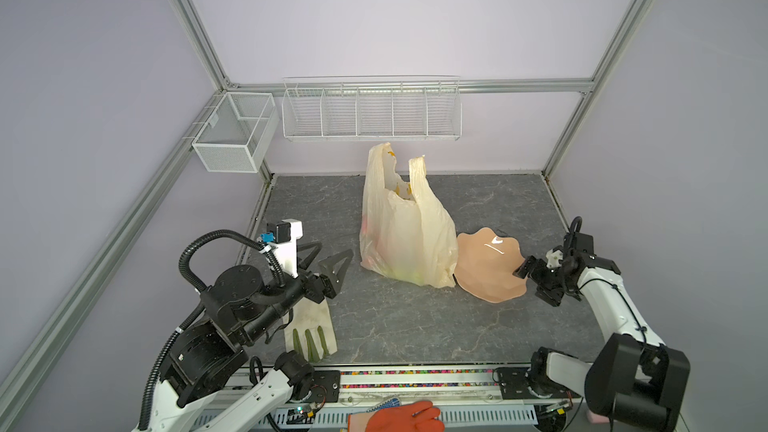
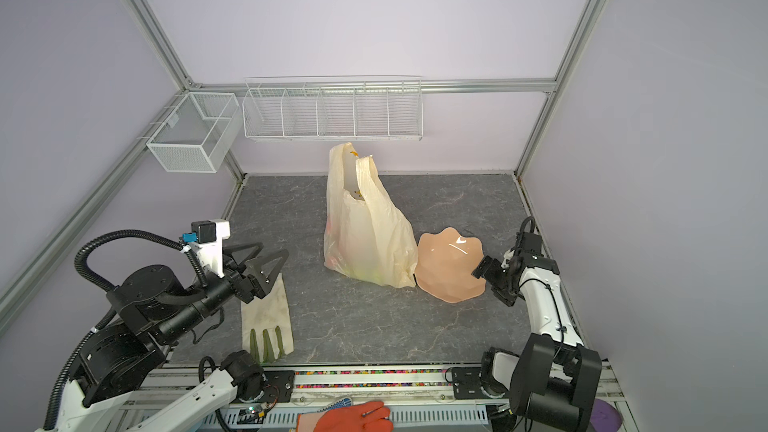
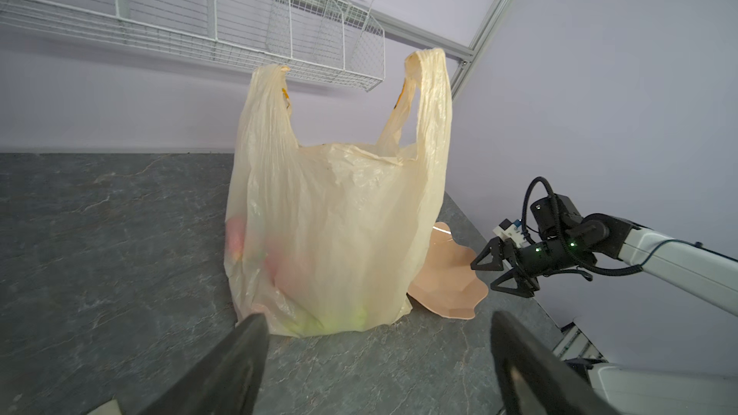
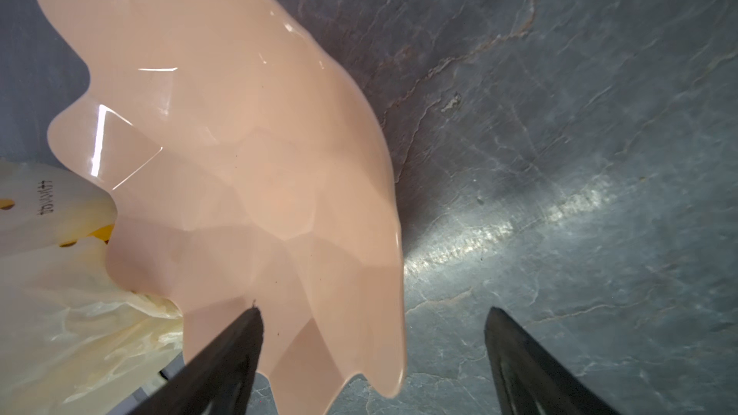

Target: Place the fruits into the plastic bag

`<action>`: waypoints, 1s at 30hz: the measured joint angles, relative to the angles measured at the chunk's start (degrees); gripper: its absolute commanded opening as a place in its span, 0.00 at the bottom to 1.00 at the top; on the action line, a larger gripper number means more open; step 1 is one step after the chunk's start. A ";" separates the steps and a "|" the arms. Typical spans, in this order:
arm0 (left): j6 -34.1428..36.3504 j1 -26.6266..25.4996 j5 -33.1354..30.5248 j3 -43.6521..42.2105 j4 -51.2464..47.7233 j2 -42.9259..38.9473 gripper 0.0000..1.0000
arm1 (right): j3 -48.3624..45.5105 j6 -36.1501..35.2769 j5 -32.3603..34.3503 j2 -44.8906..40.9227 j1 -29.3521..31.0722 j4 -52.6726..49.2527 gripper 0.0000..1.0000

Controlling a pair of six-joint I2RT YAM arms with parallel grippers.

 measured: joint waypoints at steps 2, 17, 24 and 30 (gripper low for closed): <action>-0.17 0.00 -1.29 -0.02 -2.14 -0.42 0.86 | -1.38 0.66 -0.83 0.09 0.00 2.36 0.62; -0.37 0.02 -5.22 -1.05 -6.08 -3.87 0.86 | -6.45 5.29 -5.03 2.16 2.78 13.03 0.18; -0.35 0.00 -5.27 -1.60 -6.32 -4.04 0.85 | -6.45 9.18 -6.45 4.96 9.53 18.38 0.15; -0.33 0.00 -5.70 -1.77 -6.36 -4.20 0.85 | -5.66 11.78 -7.61 7.08 13.81 20.61 0.22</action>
